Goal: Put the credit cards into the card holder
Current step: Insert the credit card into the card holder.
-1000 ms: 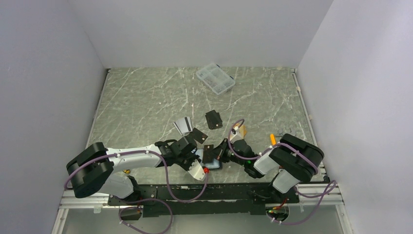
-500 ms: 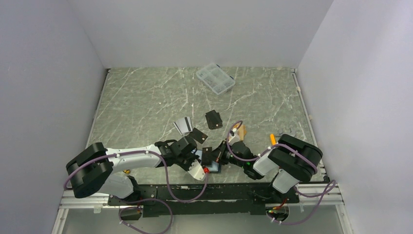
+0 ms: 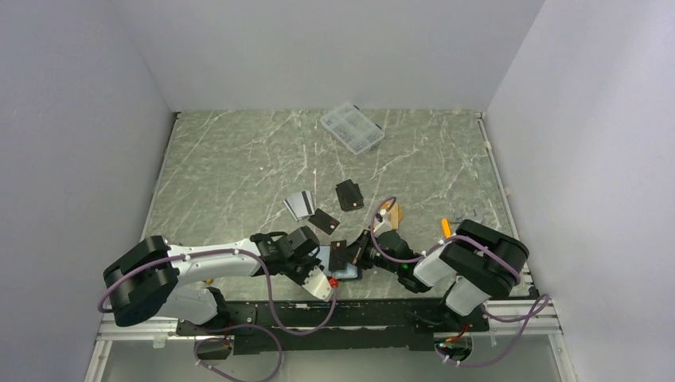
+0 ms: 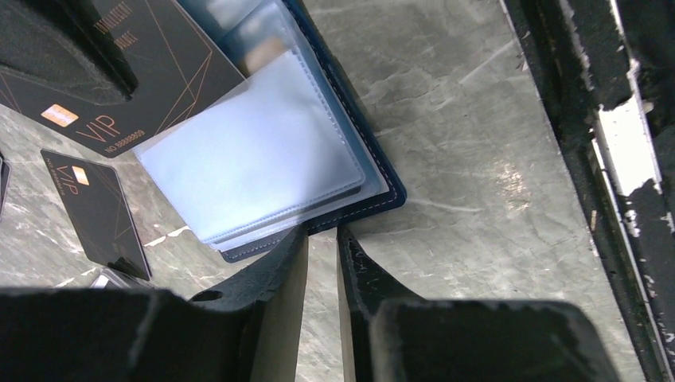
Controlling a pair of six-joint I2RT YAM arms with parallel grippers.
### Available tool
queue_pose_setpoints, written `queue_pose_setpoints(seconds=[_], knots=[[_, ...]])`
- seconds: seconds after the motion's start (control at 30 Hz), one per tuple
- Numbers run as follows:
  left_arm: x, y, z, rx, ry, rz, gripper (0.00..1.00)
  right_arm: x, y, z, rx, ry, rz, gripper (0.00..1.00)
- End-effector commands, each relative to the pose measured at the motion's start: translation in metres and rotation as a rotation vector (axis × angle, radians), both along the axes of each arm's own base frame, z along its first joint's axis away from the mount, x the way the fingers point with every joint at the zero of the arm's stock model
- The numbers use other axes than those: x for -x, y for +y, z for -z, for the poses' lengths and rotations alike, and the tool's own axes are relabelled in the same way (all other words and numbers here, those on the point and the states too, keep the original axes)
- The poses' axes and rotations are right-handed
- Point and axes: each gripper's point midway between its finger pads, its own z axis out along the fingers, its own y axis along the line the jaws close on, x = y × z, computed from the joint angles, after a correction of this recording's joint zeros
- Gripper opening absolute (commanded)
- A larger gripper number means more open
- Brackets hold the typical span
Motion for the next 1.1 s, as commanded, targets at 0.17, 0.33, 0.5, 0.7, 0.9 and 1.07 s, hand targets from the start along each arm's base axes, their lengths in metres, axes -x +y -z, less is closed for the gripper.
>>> queue_pose_setpoints(seconds=[0.17, 0.33, 0.5, 0.7, 0.9, 1.07], knots=[[0.032, -0.008, 0.005, 0.003, 0.125, 0.014, 0.22, -0.002, 0.000, 0.003, 0.009, 0.007, 0.027, 0.00], [0.041, -0.008, 0.009, -0.012, 0.149, 0.024, 0.20, 0.000, -0.001, 0.004, 0.004, 0.013, 0.036, 0.00], [0.038, -0.005, 0.015, -0.039, 0.131, 0.011, 0.17, 0.011, -0.002, 0.011, 0.005, 0.045, 0.012, 0.00], [0.032, -0.010, 0.015, -0.042, 0.115, 0.010, 0.12, 0.026, -0.010, 0.018, 0.032, 0.096, -0.019, 0.00], [0.029, -0.014, 0.016, -0.053, 0.115, 0.008, 0.09, 0.035, -0.010, 0.020, 0.075, 0.113, -0.074, 0.00], [0.026, -0.015, 0.018, -0.055, 0.100, 0.002, 0.08, 0.038, -0.011, 0.026, 0.103, 0.139, -0.105, 0.00]])
